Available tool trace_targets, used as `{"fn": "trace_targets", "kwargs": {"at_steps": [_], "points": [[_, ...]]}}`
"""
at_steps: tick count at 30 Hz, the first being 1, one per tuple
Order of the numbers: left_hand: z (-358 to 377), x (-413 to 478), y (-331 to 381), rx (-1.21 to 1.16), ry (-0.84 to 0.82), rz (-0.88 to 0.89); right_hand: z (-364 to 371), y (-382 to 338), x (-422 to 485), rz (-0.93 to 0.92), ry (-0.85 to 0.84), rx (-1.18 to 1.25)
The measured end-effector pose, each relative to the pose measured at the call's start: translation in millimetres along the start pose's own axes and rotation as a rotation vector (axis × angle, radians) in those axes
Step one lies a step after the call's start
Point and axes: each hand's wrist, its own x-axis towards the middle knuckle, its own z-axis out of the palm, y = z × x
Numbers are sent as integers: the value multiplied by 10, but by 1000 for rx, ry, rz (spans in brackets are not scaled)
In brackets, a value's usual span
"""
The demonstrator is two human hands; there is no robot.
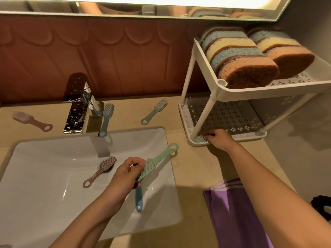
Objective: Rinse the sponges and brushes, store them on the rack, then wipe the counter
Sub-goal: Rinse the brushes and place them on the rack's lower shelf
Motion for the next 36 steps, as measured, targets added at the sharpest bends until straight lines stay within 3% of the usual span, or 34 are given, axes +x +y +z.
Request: {"fn": "trace_targets", "kwargs": {"at_steps": [3,9,16,25,32,34,36], "points": [[37,-12,49,-3,-17,12,-17,-13,-88,-25,70,-110],[113,-100,185,23,-64,97,-12,-249,-755,-161,198,-20],[293,-165,260,2,-50,120,305,-700,-1616,-446,19,134],[645,-59,426,-56,-240,58,258,-447,-1512,-423,212,35],[958,165,571,-97,-274,3,96,-183,-1246,-442,322,-11],[1030,271,600,1,-153,121,18,-93,-1099,-402,371,-12],[1078,400,638,231,7,354,-77,-3,-908,-331,424,-17]]}}
